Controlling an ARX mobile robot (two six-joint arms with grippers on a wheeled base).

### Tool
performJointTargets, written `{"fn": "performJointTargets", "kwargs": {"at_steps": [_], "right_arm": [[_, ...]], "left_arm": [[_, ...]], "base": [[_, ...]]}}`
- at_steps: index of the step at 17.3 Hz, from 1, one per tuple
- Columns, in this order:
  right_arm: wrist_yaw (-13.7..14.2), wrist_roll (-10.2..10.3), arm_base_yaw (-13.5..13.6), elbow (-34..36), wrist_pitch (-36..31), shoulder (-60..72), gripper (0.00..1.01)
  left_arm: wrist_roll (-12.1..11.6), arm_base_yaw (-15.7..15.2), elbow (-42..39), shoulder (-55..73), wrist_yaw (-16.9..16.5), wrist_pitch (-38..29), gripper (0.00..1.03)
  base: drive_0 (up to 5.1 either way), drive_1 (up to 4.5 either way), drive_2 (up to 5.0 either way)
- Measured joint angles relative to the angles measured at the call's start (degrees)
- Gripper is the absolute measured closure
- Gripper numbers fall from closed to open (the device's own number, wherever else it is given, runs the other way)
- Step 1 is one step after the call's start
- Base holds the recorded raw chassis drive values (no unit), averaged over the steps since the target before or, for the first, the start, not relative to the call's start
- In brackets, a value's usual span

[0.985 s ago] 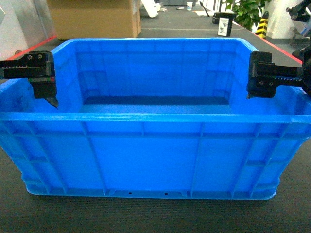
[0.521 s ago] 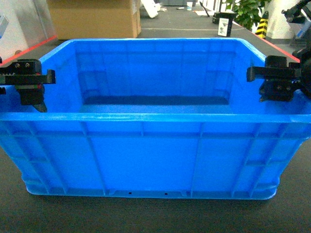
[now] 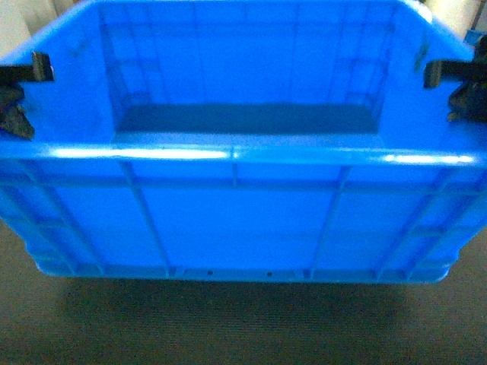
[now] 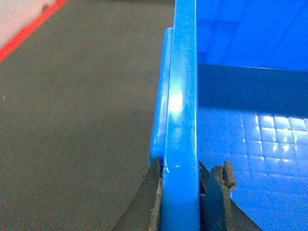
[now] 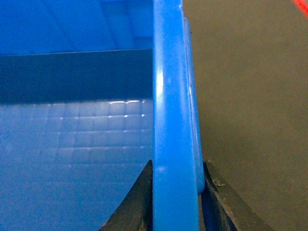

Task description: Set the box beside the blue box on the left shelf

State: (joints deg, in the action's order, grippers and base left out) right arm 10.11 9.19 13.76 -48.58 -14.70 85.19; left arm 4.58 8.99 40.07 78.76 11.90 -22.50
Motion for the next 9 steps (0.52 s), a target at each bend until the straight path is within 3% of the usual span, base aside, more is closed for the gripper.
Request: {"fn": "performJointTargets", "kwargs": {"at_steps": [4,5,6,7,8,9], "right_arm": [[5.27,-2.73,2.49,6.51,-6.84,-10.67,0.8],[9.25,-4.57,4.44,12.2,-9.53,-17.53,0.8],[17.29,-6.01,8.46,22.21,-10.19,-28.04,0.8],[20.72,-6.51,10.21,25.53,-10.16,-35.47,0.8],[21.88,-7.61,11.37,26.16,-11.85,-36.98,0.8],[21.86,-7.74,11.37,26.16,-11.96,-36.98,0.8]], "left_arm": [[-0.85,3.26,-6.71,-10.32,3.37,-7.82,0.92],[-1.51,7.48,-13.31,-17.88,8.24,-10.62,0.92],[-3.23,15.52,-20.92,-28.02,16.57,-9.7,0.92],[-7.34,21.57,-23.96,-35.71,22.53,-11.87,0.92],[-9.55,22.32,-24.17,-37.4,23.1,-13.57,0.92],[-9.62,22.34,-24.17,-37.55,23.17,-13.53,0.92]], "base": [[0.0,0.0,0.0],[0.0,0.0,0.0],[0.0,0.0,0.0],[0.0,0.0,0.0],[0.0,0.0,0.0],[0.0,0.0,0.0]]}}
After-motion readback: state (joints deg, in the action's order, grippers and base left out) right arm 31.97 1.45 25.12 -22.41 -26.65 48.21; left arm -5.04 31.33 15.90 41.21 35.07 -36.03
